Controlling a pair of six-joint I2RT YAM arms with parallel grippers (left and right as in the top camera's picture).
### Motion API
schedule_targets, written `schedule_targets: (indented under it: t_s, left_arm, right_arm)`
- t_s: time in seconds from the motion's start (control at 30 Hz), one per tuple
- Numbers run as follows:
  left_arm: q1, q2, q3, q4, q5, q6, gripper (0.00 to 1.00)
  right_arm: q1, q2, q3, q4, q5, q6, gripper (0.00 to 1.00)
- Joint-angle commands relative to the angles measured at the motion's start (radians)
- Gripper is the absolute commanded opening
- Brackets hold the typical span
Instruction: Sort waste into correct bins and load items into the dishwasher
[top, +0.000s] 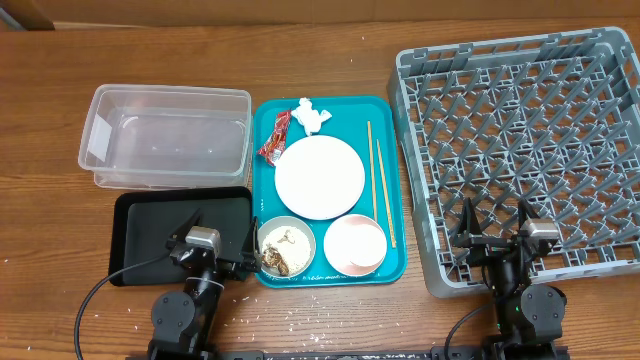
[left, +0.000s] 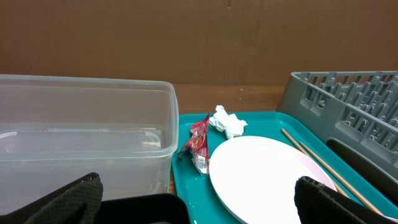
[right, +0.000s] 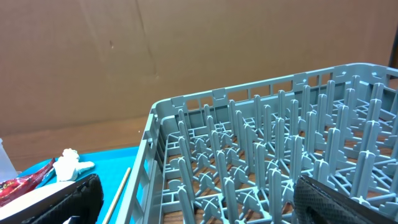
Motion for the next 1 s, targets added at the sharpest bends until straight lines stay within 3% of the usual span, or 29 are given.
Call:
schedule_targets:
  t_s: [0.0,0.4,0.63,0.77,0.87,0.97]
  left_arm:
    - [0.006,-0.011,-0.005,0.000,-0.011,0.002,1.00]
    - [0.006,-0.010,-0.005,0.000,-0.011,0.002,1.00]
    - [0.006,-0.010,-0.005,0.011,-0.083,0.071,1.00]
    - [0.005,-0.011,-0.005,0.029,0.051,0.038,1.00]
    - [0.005,-0.011,-0.005,0.089,0.245,-0.019,1.00]
    - [0.005,-0.011,-0.004,0.140,0.319,-0.066,1.00]
  right_arm:
    - [-0.003,-0.009,-0.011,0.006,-0.002,0.000,1.00]
    - [-0.003,-0.009,-0.011,0.006,-0.002,0.000,1.00]
    - [-0.003,-0.009,-0.011,0.006,-0.002,0.000,1.00]
    - [-0.003,-0.009,-0.011,0.009,-0.006,0.002,1.00]
    - [-0.003,-0.009,-0.011,0.016,-0.113,0.002,1.00]
    - [-0.003,-0.009,-0.010,0.085,-0.266,0.001,1.00]
